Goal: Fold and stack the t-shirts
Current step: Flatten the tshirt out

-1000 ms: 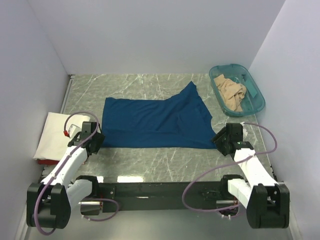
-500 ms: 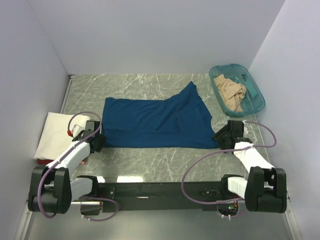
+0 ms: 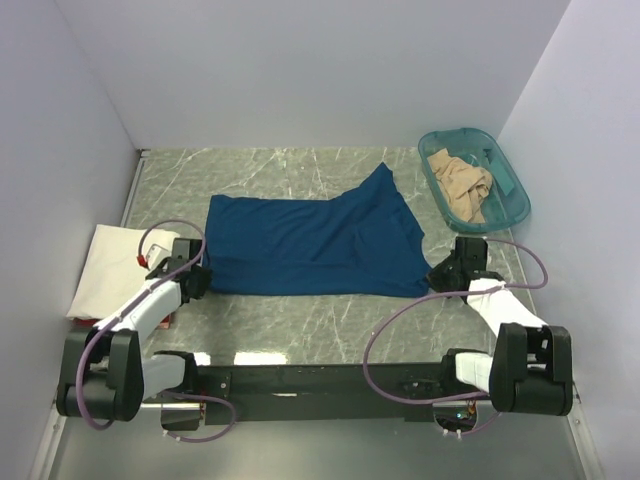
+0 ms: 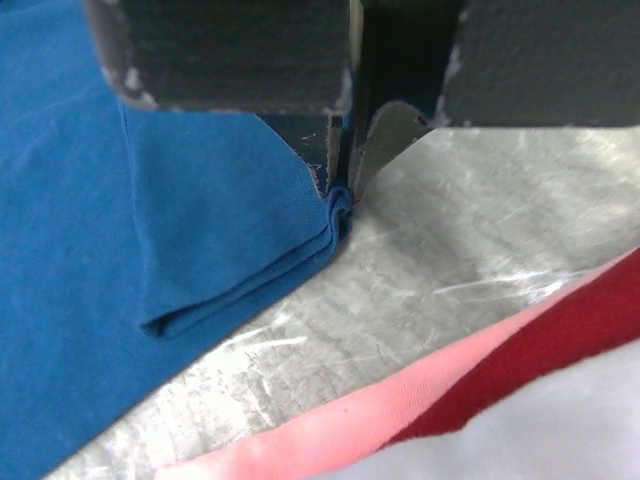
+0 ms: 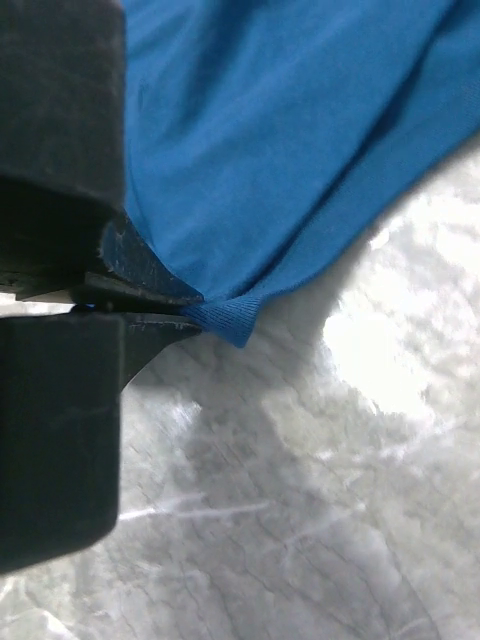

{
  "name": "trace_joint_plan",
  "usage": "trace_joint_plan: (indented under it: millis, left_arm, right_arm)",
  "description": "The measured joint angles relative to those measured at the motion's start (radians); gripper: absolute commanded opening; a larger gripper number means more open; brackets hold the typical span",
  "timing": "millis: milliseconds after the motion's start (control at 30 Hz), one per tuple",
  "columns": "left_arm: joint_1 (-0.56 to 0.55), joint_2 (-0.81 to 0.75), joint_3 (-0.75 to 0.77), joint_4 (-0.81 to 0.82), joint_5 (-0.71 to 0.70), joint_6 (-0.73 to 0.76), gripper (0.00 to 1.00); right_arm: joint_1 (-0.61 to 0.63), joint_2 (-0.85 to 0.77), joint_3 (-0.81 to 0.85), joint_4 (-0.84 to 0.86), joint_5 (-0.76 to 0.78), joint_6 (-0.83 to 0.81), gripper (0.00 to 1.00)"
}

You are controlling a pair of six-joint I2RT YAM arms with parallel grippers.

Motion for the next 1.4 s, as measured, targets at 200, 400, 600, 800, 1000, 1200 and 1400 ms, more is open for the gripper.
trace_joint_plan:
  millis: [200, 400, 600, 800, 1000, 1200, 1400]
  left_arm:
    - [0.000, -0.103, 0.076, -0.097, -0.003, 0.034, 0.01]
    - [-0.002, -0.211, 0.195, -0.193, -0.006, 0.070, 0.01]
    - [-0.002, -0.328, 0.381, -0.308, -0.011, 0.113, 0.01]
    - [-0.002, -0.391, 0.624, -0.405, -0.011, 0.150, 0.01]
    - [-0.002, -0.367, 0.835, -0.451, -0.012, 0.180, 0.01]
    - [-0.002, -0.243, 0.944, -0.427, -0.020, 0.199, 0.01]
    - [0.027, 0.040, 1.066, -0.356, 0.001, 0.220, 0.01]
  right_arm:
    - [-0.001, -0.095, 0.079, -0.076, -0.022, -0.012, 0.00]
    - [-0.025, -0.208, 0.189, -0.179, -0.054, -0.032, 0.00]
    - [-0.056, -0.335, 0.369, -0.336, -0.089, -0.048, 0.00]
    - [-0.068, -0.421, 0.615, -0.460, -0.117, -0.053, 0.00]
    - [-0.068, -0.412, 0.834, -0.525, -0.141, -0.048, 0.00]
    - [-0.070, -0.304, 0.959, -0.505, -0.183, -0.029, 0.00]
    - [-0.070, -0.055, 1.076, -0.424, -0.233, 0.003, 0.00]
